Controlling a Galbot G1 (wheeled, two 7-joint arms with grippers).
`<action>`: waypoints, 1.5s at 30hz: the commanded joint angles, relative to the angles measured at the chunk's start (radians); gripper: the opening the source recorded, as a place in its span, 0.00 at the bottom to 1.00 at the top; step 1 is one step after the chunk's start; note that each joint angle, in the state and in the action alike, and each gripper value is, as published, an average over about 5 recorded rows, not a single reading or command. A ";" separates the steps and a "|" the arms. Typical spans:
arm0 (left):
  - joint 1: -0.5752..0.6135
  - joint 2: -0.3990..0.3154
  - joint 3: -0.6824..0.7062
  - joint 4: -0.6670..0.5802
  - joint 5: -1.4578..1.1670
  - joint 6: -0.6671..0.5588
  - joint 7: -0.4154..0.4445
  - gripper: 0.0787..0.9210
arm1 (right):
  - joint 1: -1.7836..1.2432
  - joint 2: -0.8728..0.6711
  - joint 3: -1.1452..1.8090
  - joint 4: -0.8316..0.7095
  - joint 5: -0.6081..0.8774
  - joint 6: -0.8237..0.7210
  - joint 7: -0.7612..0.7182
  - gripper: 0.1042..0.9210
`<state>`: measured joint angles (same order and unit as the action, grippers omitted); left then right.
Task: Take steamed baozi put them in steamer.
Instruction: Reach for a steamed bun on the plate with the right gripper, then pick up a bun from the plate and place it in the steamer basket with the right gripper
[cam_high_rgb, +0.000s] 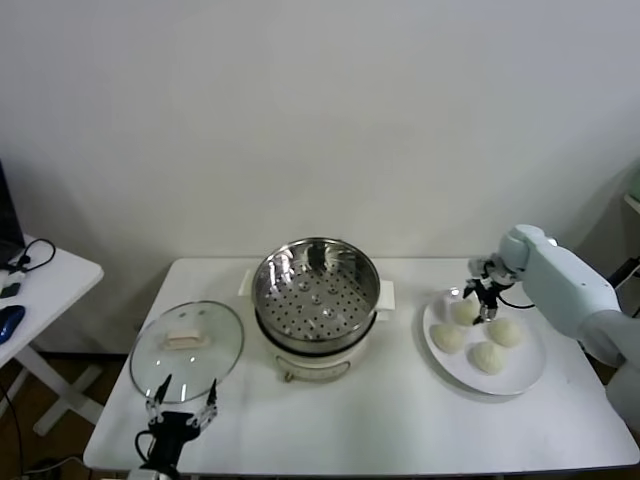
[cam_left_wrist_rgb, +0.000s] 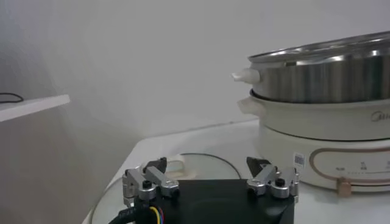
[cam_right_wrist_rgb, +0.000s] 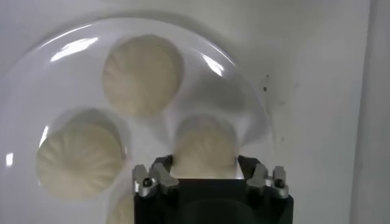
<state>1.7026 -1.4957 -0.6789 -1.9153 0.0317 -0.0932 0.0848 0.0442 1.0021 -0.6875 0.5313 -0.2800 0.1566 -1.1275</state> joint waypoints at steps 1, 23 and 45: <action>0.001 -0.001 0.000 0.001 0.001 0.000 0.000 0.88 | -0.003 0.009 0.008 -0.005 -0.011 0.003 -0.001 0.70; 0.008 0.001 -0.009 -0.009 0.005 0.002 -0.001 0.88 | 0.806 -0.144 -0.774 0.599 0.570 0.070 -0.049 0.67; -0.004 -0.002 -0.013 -0.002 0.005 -0.003 -0.003 0.88 | 0.582 0.302 -0.678 0.506 0.223 0.513 0.136 0.71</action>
<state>1.6983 -1.4971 -0.6919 -1.9172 0.0375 -0.0957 0.0814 0.7576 1.1471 -1.3903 1.1404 0.1545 0.4799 -1.0611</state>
